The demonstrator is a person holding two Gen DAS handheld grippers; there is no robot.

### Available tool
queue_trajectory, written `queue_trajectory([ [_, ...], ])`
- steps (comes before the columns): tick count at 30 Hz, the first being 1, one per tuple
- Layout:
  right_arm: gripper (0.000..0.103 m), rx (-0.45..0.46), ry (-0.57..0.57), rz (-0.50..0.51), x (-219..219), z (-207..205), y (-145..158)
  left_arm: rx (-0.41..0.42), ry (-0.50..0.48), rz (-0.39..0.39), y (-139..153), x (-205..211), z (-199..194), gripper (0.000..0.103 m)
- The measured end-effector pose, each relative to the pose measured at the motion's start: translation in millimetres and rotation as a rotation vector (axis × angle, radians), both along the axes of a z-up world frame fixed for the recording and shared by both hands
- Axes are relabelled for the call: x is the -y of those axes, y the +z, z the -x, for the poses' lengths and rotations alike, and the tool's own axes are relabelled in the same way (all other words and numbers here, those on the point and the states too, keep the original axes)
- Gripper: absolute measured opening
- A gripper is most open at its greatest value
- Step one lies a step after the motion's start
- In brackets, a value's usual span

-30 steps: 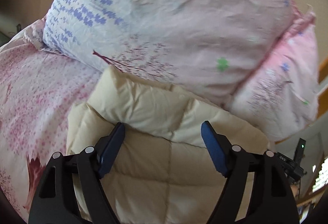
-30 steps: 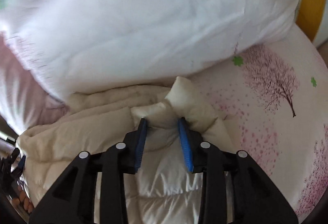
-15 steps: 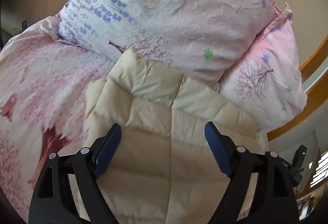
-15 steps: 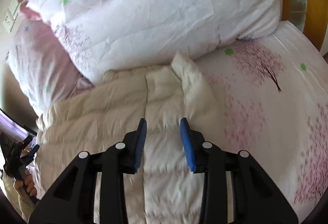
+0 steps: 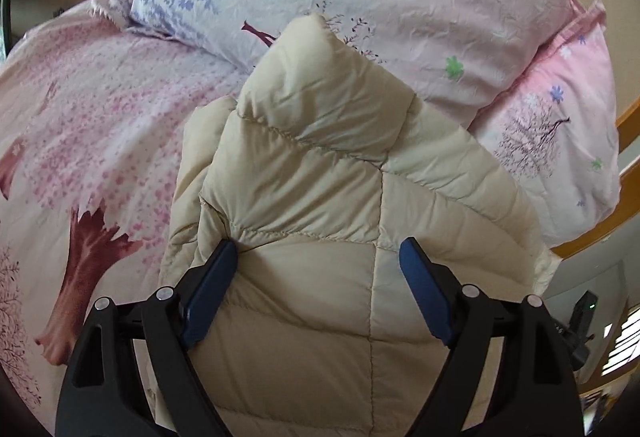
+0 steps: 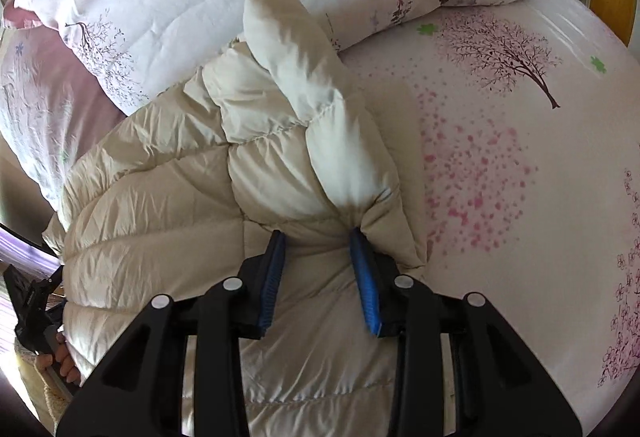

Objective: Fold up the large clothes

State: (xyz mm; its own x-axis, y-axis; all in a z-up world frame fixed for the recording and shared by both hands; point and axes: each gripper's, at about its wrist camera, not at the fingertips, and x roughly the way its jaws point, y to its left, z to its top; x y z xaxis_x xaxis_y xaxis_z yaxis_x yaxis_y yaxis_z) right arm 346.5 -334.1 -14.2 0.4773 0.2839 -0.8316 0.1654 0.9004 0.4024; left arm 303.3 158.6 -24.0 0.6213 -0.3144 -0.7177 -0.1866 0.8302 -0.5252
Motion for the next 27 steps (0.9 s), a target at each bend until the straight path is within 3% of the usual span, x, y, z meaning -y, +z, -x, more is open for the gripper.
queue_trajectory([
  [3,0.039,0.012,-0.043,-0.066,20.0,14.4,9.3,0.023,-0.008,0.051,9.5,-13.7,18.7,0.084],
  [5,0.063,0.054,-0.077,-0.068,33.9,30.2,22.9,0.039,0.002,0.058,16.1,-25.7,33.0,0.084],
  [7,0.072,0.080,-0.111,-0.044,48.4,44.6,32.6,0.048,0.022,0.062,20.5,-41.7,46.6,0.084],
  [9,0.072,0.067,-0.115,-0.057,58.8,50.9,34.1,0.037,0.036,0.066,19.6,-55.5,54.2,0.084],
  [15,0.072,-0.043,-0.085,-0.271,71.8,54.9,3.1,-0.067,-0.021,0.172,-5.3,-63.3,55.0,0.084],
  [22,0.072,-0.094,-0.033,-0.362,58.7,53.2,-16.2,-0.086,-0.065,0.242,-19.0,-54.5,56.0,0.084],
  [27,0.064,-0.092,0.015,-0.380,47.9,52.0,-19.0,-0.077,-0.091,0.255,-20.2,-43.9,56.6,0.084],
])
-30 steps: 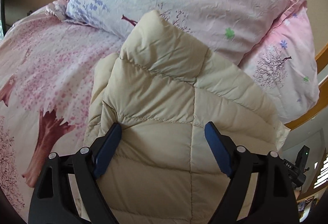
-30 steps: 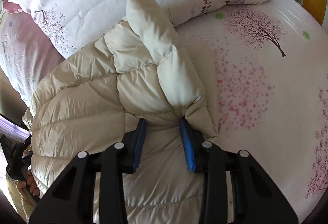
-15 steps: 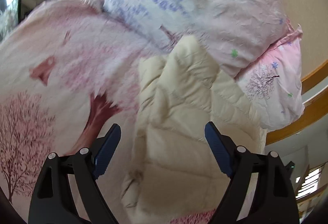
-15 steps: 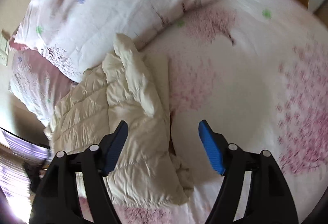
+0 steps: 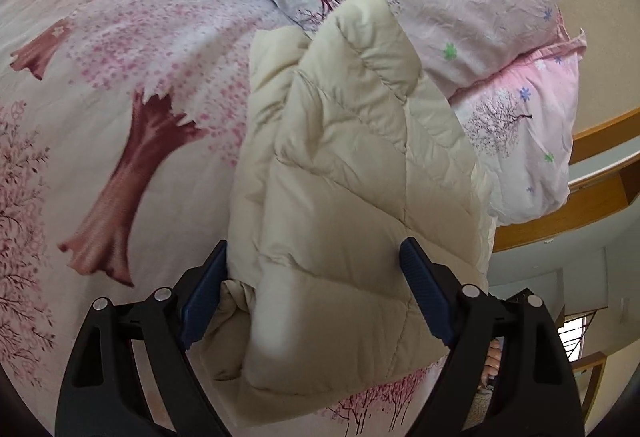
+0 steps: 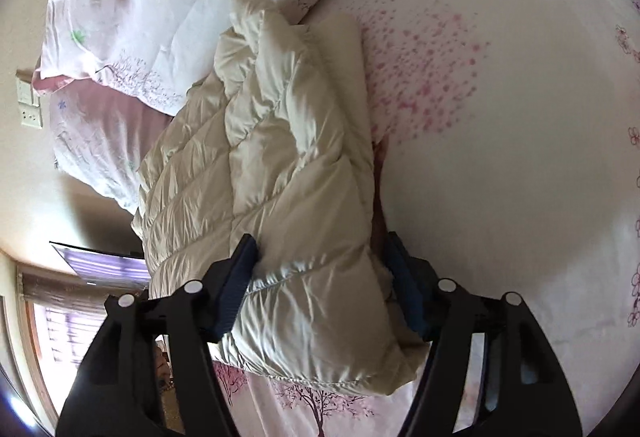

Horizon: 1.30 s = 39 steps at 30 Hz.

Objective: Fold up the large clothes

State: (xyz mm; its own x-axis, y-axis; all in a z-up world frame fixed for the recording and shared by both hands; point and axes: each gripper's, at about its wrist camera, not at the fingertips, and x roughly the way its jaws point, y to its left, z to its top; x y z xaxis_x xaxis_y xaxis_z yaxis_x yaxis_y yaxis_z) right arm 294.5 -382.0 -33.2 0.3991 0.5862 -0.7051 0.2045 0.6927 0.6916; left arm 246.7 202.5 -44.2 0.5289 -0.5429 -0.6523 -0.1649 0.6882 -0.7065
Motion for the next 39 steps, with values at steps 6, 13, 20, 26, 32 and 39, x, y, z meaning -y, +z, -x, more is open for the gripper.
queue_trajectory([
  [6,0.048,-0.006,0.038,-0.062,-3.1,2.7,-7.4,0.003,-0.025,0.027,-1.8,13.3,2.9,0.082],
  [13,0.019,0.025,0.025,-0.129,-4.9,7.0,-8.8,0.003,-0.011,0.093,-10.2,16.9,3.2,0.032],
  [20,0.015,0.089,0.020,-0.183,-15.0,18.4,8.5,0.103,0.017,0.130,11.0,0.6,17.0,0.022],
  [26,0.015,0.122,0.106,-0.228,-41.8,48.9,20.8,0.159,0.080,0.164,25.6,-32.6,61.7,0.021],
  [32,0.015,0.104,0.206,-0.245,-74.2,78.3,19.7,0.172,0.171,0.173,24.1,-70.0,119.9,0.021],
  [39,0.015,0.112,0.221,-0.214,-85.6,106.8,20.0,0.159,0.206,0.175,11.5,-80.6,154.9,0.021],
])
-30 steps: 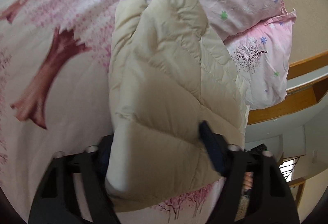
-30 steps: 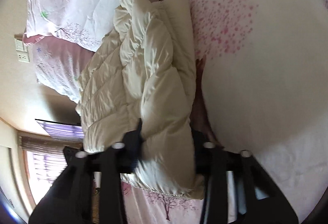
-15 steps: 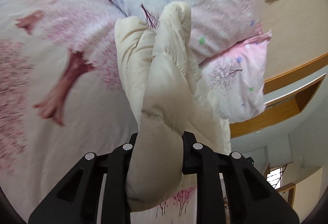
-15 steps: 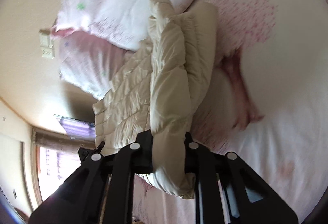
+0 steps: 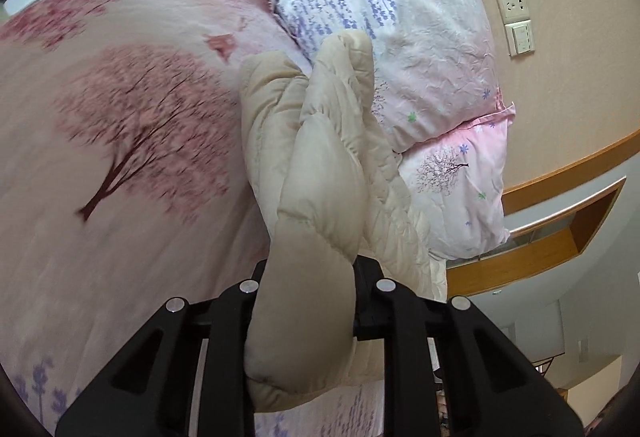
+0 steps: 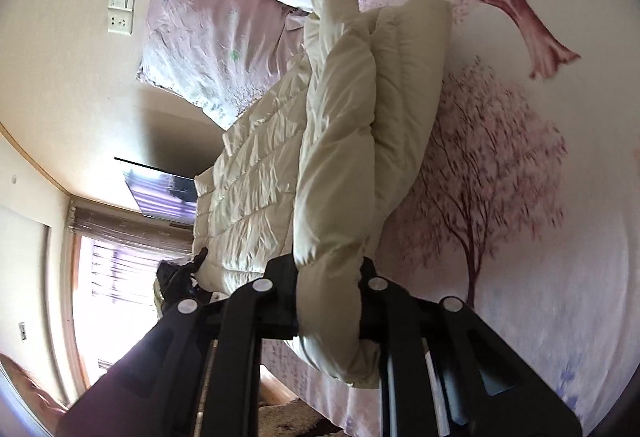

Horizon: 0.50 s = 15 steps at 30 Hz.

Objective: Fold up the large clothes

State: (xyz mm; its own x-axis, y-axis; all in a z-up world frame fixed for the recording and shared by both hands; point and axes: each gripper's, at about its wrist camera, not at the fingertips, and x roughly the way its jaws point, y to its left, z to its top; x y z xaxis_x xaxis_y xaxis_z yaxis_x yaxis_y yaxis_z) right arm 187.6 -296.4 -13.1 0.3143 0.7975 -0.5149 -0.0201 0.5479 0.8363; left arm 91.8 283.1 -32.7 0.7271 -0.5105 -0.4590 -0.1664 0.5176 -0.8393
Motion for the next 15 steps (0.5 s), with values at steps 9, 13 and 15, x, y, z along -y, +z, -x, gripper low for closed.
queue_trajectory([
  [9,0.047,0.101,-0.117,0.409,-15.9,10.4,25.1,-0.026,-0.008,-0.050,-4.2,3.9,1.0,0.049],
  [13,0.056,0.264,-0.271,0.669,-29.3,23.9,61.7,-0.009,0.051,-0.082,4.9,-6.7,13.9,0.072],
  [15,0.056,0.348,-0.285,0.698,-41.8,30.8,74.5,-0.006,0.093,-0.113,10.6,-12.6,25.6,0.073],
])
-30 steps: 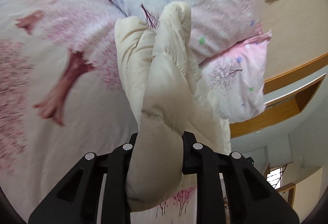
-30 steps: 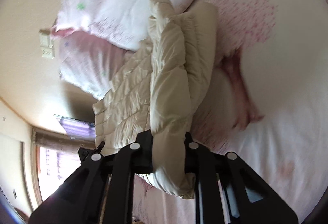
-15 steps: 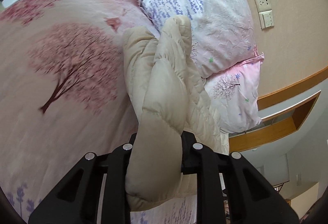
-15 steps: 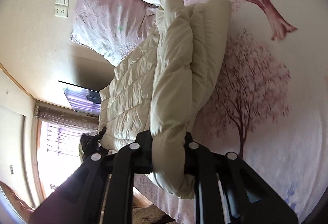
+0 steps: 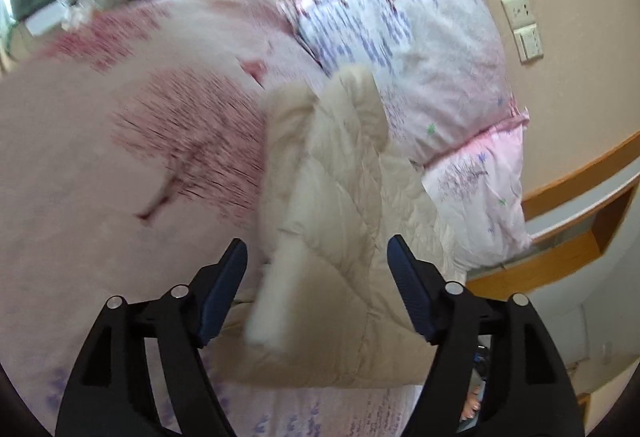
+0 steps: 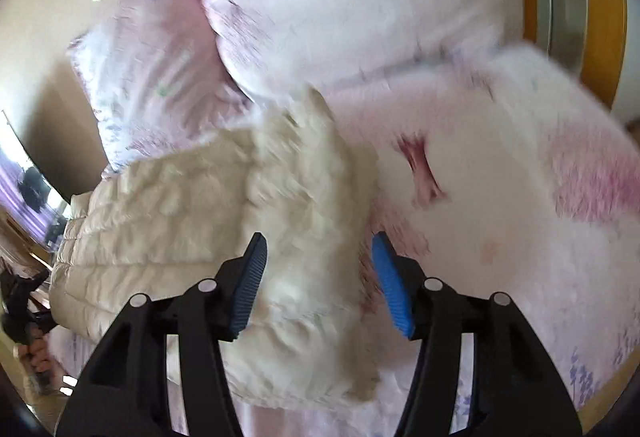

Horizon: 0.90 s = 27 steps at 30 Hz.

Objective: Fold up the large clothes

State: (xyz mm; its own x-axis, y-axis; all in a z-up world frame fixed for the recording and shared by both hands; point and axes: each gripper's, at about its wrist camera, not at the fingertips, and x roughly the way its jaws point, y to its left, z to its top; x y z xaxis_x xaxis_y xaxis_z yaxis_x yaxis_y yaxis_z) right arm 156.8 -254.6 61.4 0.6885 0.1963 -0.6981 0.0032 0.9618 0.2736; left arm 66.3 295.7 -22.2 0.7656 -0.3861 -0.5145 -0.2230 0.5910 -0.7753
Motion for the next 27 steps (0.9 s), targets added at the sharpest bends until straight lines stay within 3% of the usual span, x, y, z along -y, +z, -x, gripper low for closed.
queue_trajectory([
  [3,0.047,0.075,0.119,0.038,-44.3,3.1,11.5,0.006,0.051,-0.058,9.2,-1.6,23.8,0.073],
  [8,0.035,0.076,0.251,0.066,-111.4,3.1,0.1,0.036,0.110,-0.100,14.9,11.2,69.4,0.074],
  [15,0.036,0.118,0.264,0.126,-170.0,1.6,-10.3,0.039,0.123,-0.136,9.7,45.8,95.2,0.083],
  [23,0.042,0.134,0.263,0.179,-194.7,-2.3,-20.3,0.011,0.070,-0.152,-3.3,73.9,70.4,0.092],
  [27,0.049,0.062,0.273,0.231,-201.8,-14.6,-41.2,-0.019,0.072,-0.145,-10.4,75.7,58.2,0.093],
])
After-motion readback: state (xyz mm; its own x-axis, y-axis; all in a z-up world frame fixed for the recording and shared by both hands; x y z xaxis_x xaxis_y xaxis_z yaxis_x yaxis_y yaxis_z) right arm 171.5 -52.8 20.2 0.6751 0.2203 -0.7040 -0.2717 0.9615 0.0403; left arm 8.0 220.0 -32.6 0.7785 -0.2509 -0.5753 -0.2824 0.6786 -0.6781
